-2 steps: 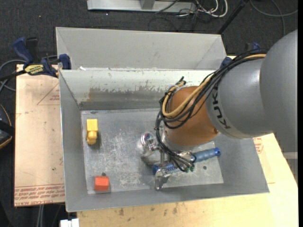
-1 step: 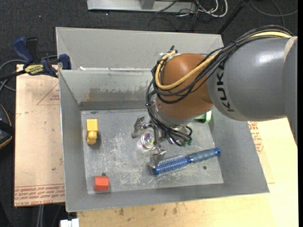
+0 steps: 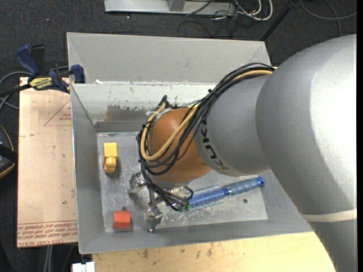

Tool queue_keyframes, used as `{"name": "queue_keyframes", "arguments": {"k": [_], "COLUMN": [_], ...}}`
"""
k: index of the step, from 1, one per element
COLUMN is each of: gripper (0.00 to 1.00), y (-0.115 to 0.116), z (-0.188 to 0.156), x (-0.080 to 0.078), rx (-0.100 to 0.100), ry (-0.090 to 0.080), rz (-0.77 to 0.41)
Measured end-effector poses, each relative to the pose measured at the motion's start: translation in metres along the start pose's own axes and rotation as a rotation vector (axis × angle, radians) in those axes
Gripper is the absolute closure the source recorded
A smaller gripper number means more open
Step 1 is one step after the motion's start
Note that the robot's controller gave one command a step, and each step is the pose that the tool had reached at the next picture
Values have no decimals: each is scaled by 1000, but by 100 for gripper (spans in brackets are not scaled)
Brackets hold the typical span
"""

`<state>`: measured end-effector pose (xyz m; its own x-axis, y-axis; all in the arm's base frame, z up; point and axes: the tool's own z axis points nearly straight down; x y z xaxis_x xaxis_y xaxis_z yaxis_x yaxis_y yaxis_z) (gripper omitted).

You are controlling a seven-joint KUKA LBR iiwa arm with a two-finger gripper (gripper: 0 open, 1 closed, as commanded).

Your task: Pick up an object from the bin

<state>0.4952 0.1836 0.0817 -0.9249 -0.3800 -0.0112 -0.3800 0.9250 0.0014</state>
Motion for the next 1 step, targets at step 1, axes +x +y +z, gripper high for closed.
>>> {"name": "queue_keyframes", "arguments": {"k": [1], "gripper": [0], "y": [54], "z": [5], "x": [-33], "rx": [-1], "ry": [2], "rz": [-77]}}
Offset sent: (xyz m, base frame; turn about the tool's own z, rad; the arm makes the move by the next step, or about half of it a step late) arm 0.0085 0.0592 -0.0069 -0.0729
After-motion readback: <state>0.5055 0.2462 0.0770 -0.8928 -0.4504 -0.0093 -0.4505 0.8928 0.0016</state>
